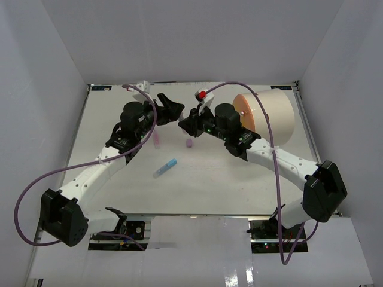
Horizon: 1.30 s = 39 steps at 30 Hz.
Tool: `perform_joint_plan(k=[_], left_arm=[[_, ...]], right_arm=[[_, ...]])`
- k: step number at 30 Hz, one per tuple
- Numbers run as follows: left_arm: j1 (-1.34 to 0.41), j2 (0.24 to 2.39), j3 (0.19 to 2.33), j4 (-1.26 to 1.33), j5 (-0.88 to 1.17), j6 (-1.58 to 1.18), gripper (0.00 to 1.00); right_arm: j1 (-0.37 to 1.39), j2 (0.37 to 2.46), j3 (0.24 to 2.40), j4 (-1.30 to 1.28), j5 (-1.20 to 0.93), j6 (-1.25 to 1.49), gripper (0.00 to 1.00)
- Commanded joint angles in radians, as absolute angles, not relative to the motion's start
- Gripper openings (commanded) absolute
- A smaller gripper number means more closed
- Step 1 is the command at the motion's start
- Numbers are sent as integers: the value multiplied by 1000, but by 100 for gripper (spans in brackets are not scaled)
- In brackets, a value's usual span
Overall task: Sort the stationery into containers
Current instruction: Place the pen at the center of the board.
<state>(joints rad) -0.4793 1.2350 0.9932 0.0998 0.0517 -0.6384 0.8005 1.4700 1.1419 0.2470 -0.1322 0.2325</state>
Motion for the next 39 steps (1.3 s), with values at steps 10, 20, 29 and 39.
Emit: perform_joint_plan(k=[10,20,29,39], left_arm=[[-399,1172,1045,-29,-18,-560,95],[-319,1075,901,-230,-55,-368,98],[-308,1184,827,-317,-98,-354,98],[-307,1250,833,-373,-150,-368,98]], right_arm=[[798,1456,973,137,36,340,8],[755,1571,1001,-176,178,463,15],[746,1709,1101,-313,227,502,34],[746,1683,1118,-311,195,486,51]])
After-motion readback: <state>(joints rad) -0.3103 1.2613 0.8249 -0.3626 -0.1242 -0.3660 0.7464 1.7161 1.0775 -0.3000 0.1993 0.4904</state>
